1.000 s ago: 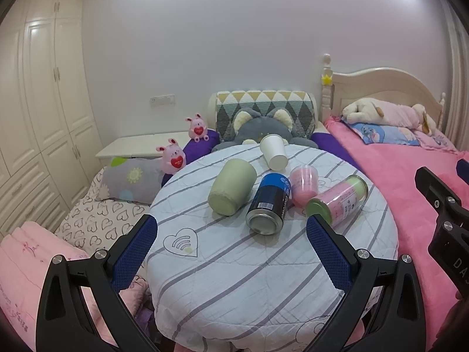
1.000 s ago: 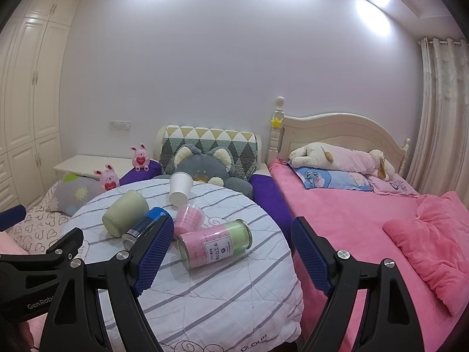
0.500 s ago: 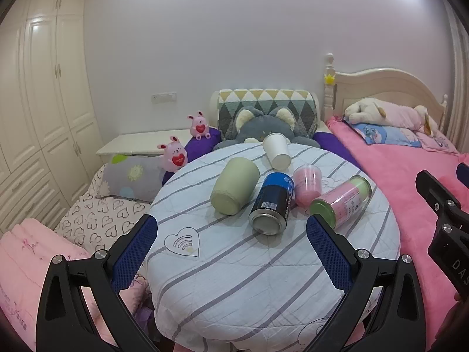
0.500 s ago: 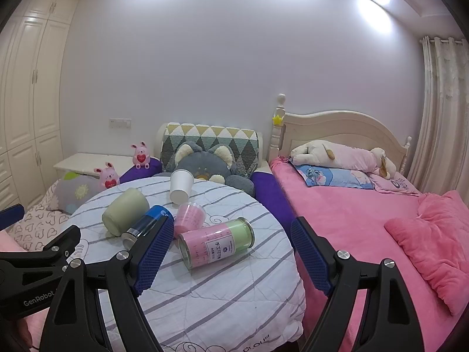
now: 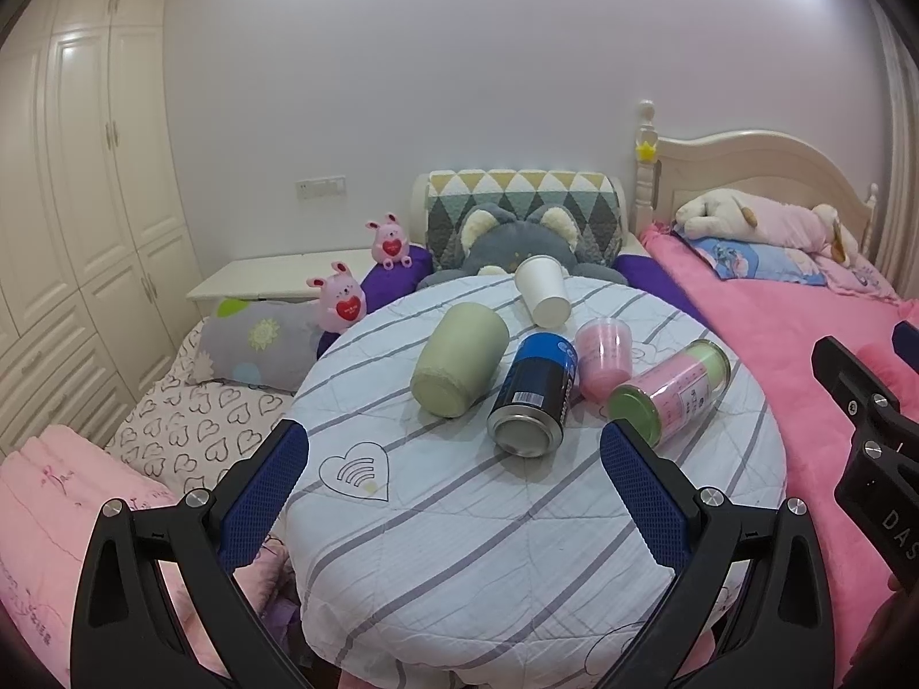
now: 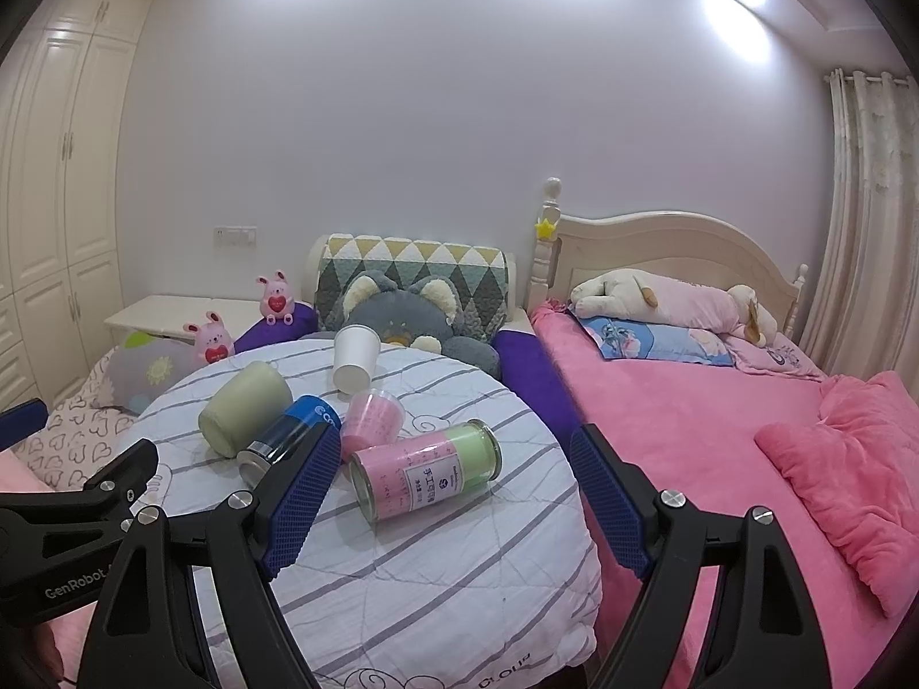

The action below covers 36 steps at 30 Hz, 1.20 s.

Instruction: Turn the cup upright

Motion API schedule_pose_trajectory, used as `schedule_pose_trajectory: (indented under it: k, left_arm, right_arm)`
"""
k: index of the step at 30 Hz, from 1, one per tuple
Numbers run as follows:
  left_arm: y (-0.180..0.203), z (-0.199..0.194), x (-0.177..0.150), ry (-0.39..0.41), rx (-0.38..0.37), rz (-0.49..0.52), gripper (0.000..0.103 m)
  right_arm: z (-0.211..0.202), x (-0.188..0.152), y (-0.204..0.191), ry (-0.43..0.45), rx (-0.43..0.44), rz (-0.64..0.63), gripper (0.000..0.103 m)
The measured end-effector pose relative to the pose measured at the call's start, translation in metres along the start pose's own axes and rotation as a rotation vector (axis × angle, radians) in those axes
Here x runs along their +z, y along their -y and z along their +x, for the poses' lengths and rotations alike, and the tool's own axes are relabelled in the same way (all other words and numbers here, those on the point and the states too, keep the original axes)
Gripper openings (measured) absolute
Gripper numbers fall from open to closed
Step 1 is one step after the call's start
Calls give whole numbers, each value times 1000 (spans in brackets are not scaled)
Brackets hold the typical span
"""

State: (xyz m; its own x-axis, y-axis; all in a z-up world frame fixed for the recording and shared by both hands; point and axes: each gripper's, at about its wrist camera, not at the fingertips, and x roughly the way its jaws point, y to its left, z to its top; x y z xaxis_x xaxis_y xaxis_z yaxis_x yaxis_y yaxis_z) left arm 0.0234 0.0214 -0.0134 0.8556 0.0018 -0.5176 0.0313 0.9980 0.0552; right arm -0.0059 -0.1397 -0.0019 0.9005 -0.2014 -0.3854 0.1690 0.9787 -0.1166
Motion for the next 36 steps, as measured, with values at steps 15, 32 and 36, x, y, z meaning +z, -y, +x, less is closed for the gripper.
schedule_pose_trajectory:
  k: [15,32,36]
  left_arm:
    - [1,13,-3,-17,2,1,103]
    - [2,70,-5,-150,-40,-9,103]
    - [8,92,-6,-200,-62,-15,103]
  right_arm:
    - [15,0,-4,-39,17,7,84]
    - [55,-4,-1,-109,98,65,84]
    - [67,-5,3,-117,115,87,84]
